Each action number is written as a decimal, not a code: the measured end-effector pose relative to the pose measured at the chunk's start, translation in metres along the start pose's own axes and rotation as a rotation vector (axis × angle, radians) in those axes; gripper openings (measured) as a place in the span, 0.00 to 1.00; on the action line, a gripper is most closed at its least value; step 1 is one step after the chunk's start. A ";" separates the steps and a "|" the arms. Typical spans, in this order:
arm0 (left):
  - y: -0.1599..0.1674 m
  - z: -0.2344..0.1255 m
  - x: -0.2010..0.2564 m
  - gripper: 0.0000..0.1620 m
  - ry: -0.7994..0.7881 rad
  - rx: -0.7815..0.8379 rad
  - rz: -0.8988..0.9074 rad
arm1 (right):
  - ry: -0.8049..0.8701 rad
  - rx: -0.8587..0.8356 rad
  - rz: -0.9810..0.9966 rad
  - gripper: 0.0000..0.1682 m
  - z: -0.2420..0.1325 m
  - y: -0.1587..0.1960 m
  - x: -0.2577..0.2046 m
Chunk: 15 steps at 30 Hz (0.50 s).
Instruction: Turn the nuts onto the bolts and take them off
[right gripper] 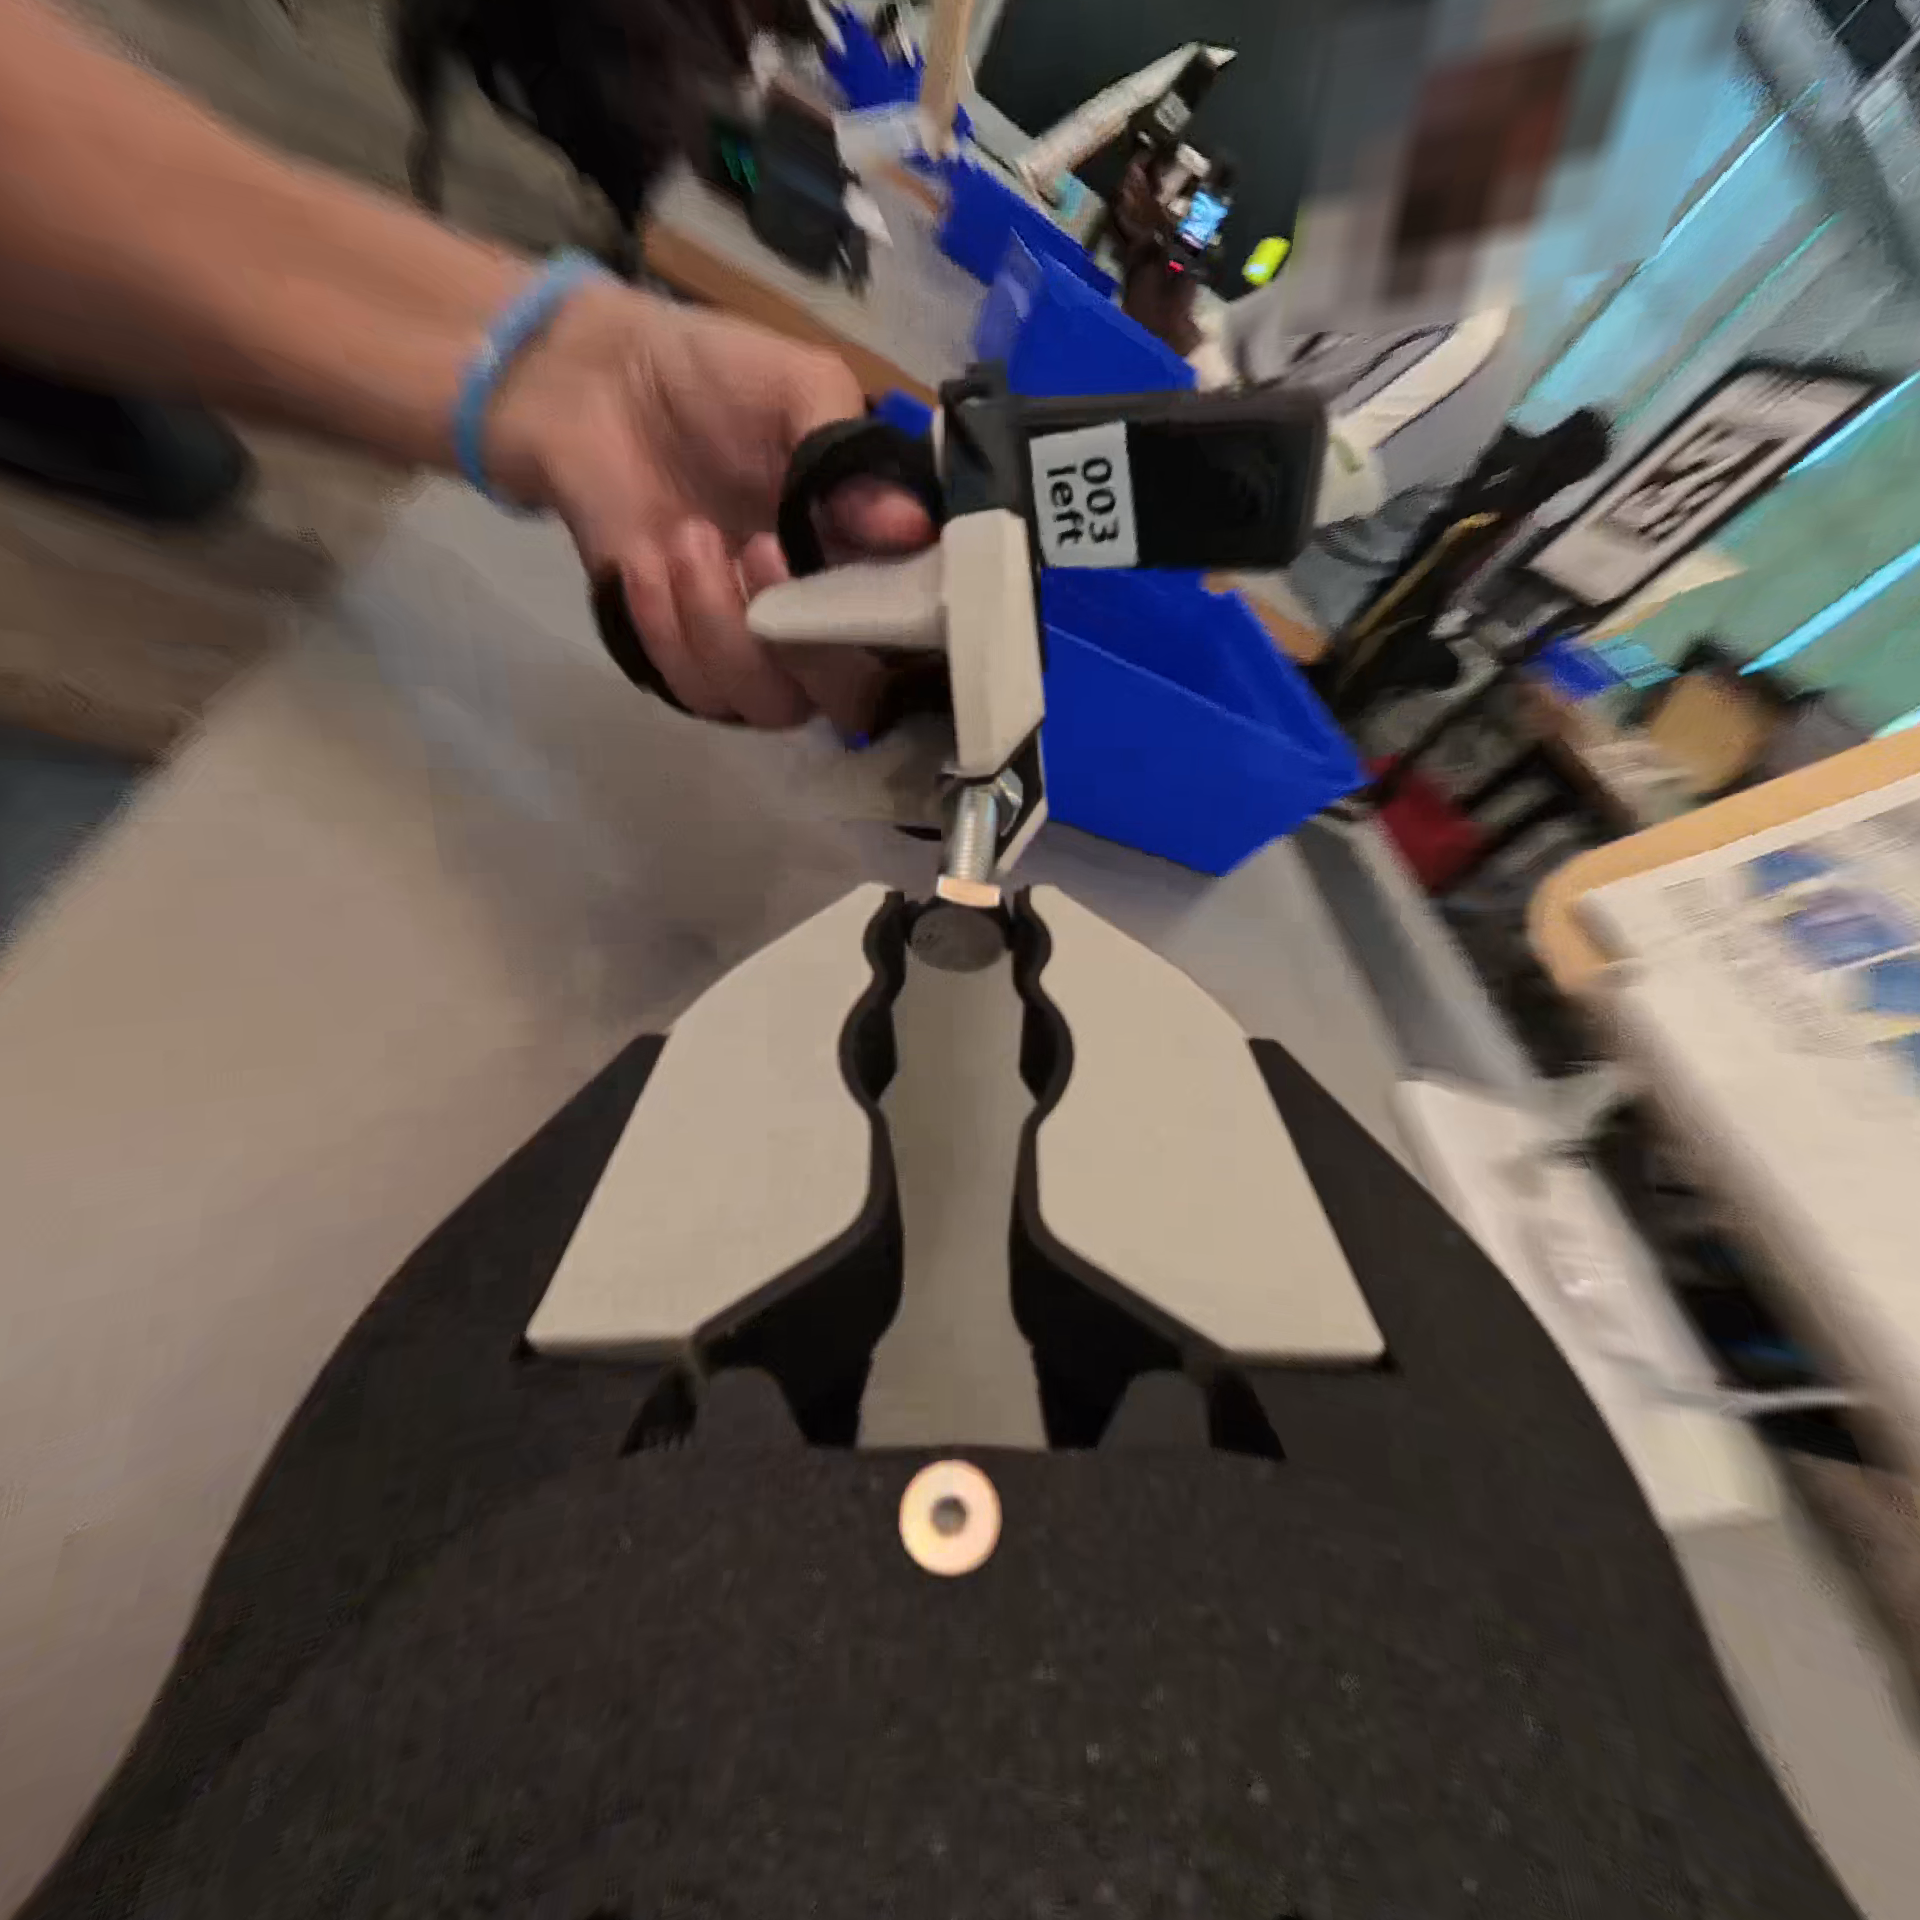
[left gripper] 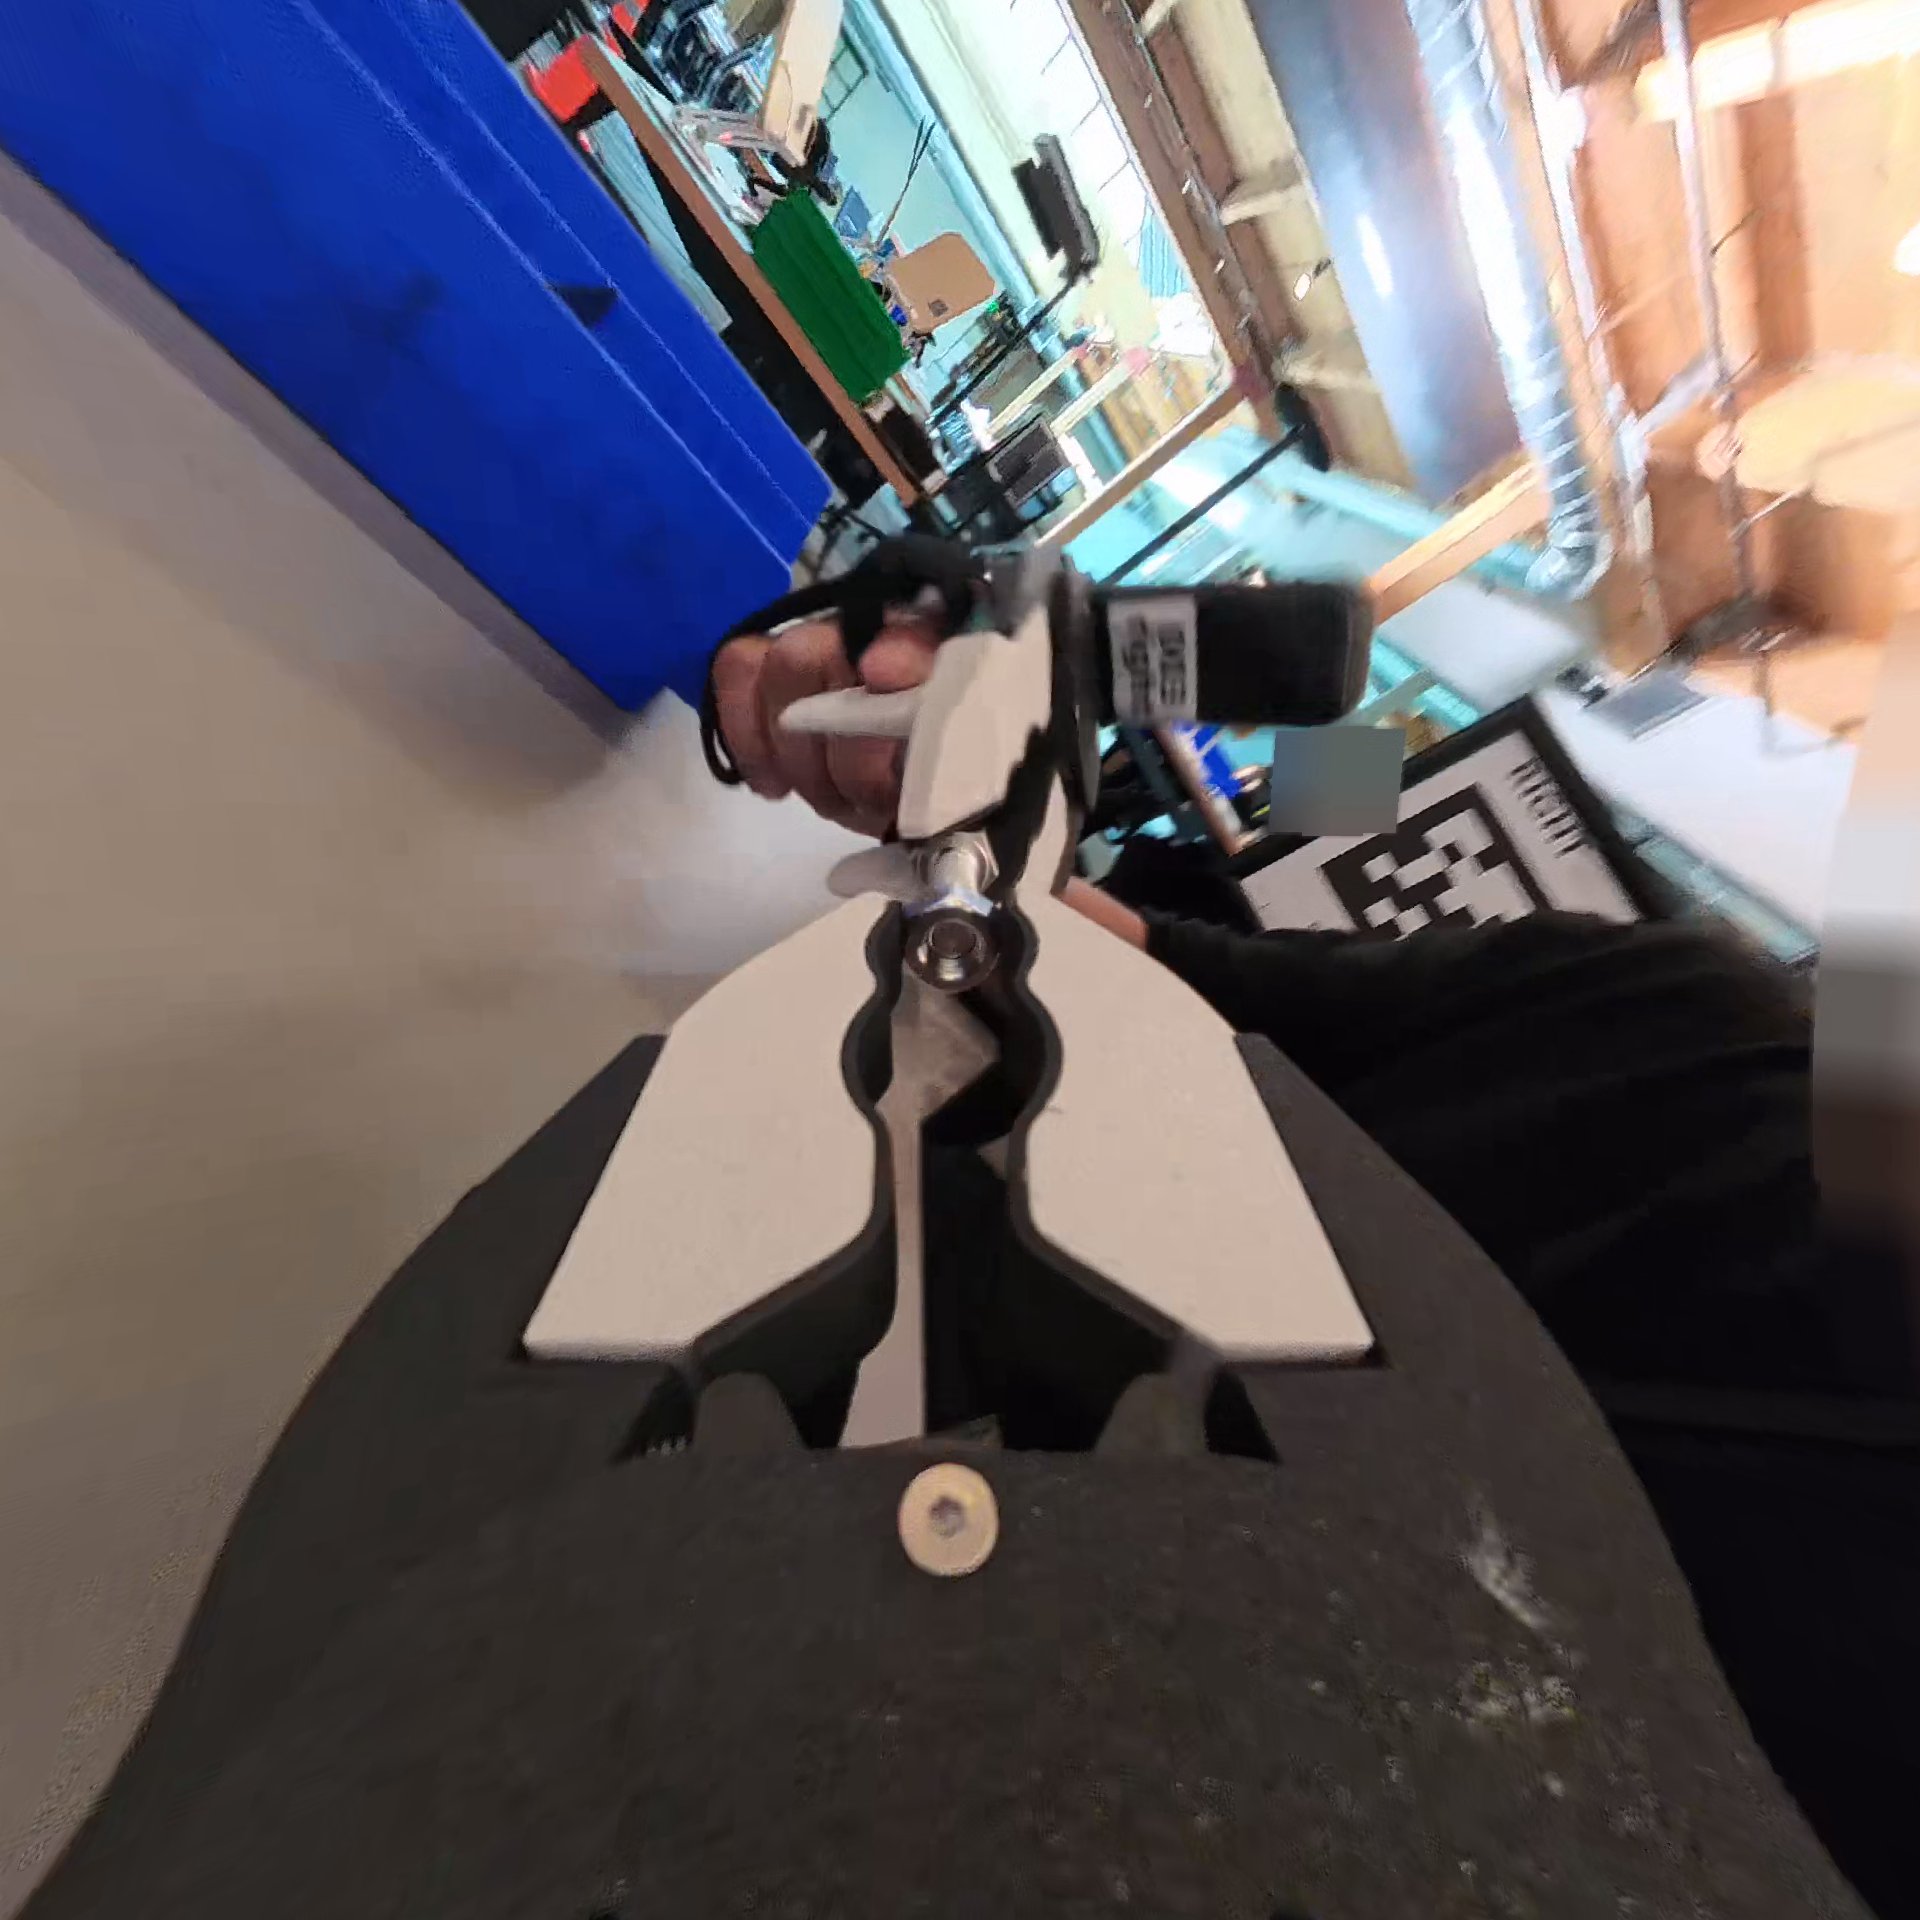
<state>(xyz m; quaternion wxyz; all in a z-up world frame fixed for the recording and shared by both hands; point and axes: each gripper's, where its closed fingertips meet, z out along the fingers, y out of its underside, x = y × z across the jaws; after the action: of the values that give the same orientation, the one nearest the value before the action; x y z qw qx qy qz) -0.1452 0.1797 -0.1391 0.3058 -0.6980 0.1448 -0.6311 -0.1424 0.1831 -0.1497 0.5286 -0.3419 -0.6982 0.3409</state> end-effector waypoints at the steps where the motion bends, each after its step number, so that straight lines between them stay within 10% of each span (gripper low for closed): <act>1: 0.000 -0.001 -0.002 0.10 0.028 0.014 -0.064 | 0.059 -0.039 -0.124 0.12 0.001 0.001 0.001; 5: -0.003 -0.003 -0.009 0.10 0.090 0.063 -0.185 | 0.173 -0.139 -0.319 0.12 0.005 0.005 0.002; 8: -0.008 -0.004 -0.004 0.13 0.074 0.067 -0.066 | 0.095 -0.067 -0.041 0.11 0.005 0.002 0.003; 11: -0.017 -0.008 0.002 0.40 0.049 0.094 0.040 | 0.048 -0.019 0.238 0.11 0.004 0.000 0.008; 15: -0.010 -0.013 -0.005 0.41 -0.083 0.023 0.258 | -0.062 0.133 0.592 0.11 0.003 -0.009 0.013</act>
<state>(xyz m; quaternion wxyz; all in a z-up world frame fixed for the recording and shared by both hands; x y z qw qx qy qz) -0.1605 0.1876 -0.1370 0.3982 -0.6954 0.2133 -0.5589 -0.1495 0.1883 -0.1362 0.4058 -0.4846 -0.5603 0.5353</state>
